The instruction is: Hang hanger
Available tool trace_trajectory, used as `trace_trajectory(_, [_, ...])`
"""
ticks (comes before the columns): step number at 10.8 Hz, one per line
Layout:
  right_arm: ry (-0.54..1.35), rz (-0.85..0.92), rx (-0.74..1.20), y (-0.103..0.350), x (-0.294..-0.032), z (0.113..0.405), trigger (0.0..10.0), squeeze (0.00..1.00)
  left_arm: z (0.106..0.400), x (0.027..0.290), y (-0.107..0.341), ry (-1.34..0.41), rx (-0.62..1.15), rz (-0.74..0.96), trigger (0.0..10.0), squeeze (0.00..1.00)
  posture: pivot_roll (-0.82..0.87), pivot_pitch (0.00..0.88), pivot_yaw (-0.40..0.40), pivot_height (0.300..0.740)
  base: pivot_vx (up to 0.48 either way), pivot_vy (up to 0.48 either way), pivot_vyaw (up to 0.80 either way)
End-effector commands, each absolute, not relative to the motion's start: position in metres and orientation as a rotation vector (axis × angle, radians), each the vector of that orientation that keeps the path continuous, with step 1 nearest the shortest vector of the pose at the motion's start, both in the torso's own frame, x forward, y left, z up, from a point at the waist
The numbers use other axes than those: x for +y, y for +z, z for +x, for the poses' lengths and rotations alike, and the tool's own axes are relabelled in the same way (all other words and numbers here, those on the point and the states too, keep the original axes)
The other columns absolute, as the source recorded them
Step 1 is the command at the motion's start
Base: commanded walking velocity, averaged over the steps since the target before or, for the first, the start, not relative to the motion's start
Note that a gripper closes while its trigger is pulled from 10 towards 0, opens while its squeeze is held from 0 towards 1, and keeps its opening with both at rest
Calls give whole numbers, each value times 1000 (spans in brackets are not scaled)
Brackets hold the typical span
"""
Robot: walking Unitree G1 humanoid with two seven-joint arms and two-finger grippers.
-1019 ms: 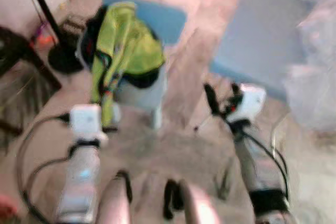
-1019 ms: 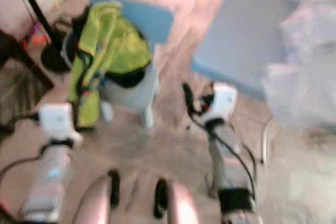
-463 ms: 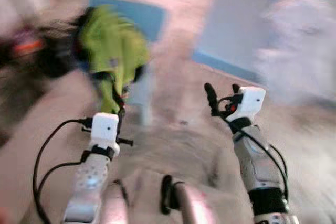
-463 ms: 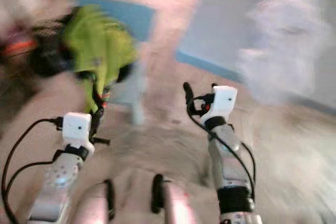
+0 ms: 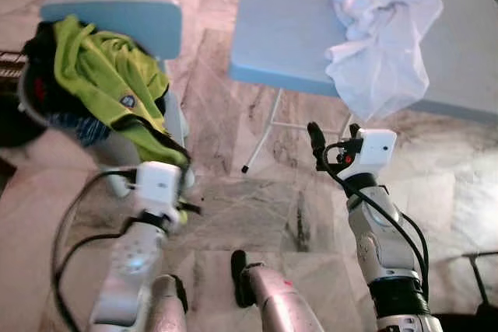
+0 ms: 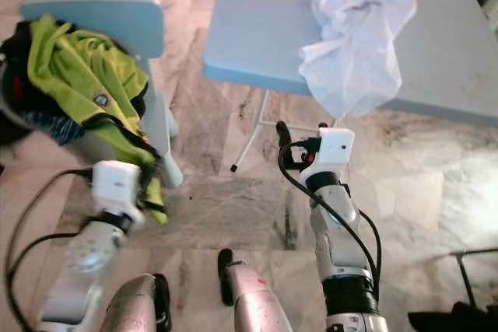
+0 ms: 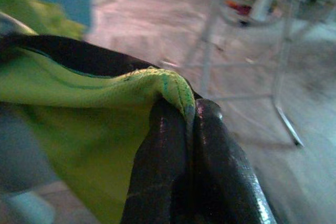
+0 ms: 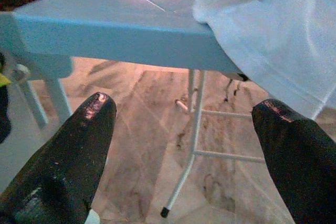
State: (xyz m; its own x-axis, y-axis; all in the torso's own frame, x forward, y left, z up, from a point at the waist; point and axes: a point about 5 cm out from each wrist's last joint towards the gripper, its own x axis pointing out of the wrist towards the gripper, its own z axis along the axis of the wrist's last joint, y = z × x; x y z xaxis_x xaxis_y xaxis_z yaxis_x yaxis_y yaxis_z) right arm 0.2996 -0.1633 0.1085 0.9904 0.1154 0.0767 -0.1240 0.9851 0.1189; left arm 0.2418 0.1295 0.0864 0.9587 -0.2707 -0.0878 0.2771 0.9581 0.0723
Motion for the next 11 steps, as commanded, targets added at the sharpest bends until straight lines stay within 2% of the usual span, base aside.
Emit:
trace_trajectory(1, [93,117,-58,104,-170,298,10000,0,229,113,70,-414,157,124,10000,0,102,233,-114,740,0,0,-800])
trace_trajectory(6, [67,102,-61,104,-172,297,10000,0,225,113,75,-470,138,113,10000,0,106,243,-112,740,0,0,-800])
trace_trajectory(8, [51,98,-64,104,-174,298,10000,0,215,99,73,-615,187,88,10000,0,106,243,-108,740,0,0,-800])
trace_trajectory(11, [36,94,-60,103,-176,297,10000,0,219,110,71,-533,186,90,10000,0,103,249,-112,740,0,0,-800])
